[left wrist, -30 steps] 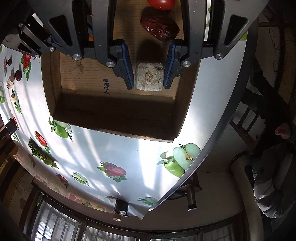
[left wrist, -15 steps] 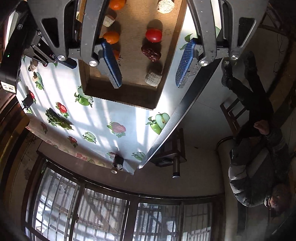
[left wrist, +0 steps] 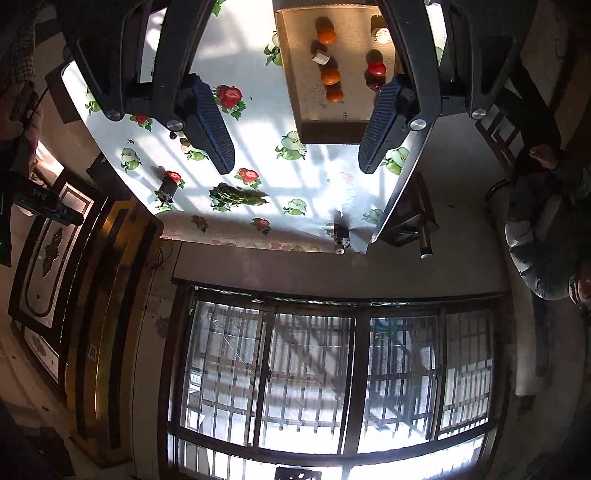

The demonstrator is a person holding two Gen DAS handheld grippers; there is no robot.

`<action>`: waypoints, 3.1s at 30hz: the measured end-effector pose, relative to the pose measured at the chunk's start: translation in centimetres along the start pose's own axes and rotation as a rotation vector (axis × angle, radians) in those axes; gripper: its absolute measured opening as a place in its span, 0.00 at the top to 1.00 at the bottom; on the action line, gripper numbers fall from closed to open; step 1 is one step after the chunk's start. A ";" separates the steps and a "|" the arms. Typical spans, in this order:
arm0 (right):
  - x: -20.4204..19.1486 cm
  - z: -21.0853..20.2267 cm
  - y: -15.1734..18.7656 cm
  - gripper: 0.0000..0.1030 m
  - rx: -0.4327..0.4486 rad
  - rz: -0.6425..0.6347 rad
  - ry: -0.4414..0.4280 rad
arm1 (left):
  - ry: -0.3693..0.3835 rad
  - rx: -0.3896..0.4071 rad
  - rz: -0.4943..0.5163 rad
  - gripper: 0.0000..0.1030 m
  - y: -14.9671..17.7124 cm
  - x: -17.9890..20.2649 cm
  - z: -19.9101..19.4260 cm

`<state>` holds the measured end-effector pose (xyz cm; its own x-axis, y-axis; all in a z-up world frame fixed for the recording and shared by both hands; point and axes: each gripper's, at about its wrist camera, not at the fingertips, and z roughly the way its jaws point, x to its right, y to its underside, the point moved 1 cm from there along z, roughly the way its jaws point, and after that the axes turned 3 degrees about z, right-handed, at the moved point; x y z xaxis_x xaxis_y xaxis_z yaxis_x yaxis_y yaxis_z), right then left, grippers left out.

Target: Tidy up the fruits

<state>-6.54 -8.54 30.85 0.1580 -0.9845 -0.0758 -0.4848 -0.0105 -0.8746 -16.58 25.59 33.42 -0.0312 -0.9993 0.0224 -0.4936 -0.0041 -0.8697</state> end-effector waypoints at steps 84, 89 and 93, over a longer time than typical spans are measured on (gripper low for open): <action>-12.9 15.6 19.4 0.72 -0.449 0.105 -0.575 | -0.156 -0.332 -0.256 0.79 21.3 -5.8 18.2; -17.9 16.3 21.0 0.72 -0.510 0.090 -0.662 | -0.191 -0.360 -0.288 0.79 22.7 -8.8 18.7; -21.1 16.8 22.6 0.72 -0.536 0.015 -0.657 | -0.203 -0.379 -0.296 0.79 23.5 -10.0 19.5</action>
<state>-6.40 14.95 4.64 0.5353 -0.6852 -0.4939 -0.8072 -0.2427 -0.5381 -10.92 34.69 3.12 0.3080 -0.9448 0.1118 -0.7370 -0.3112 -0.6000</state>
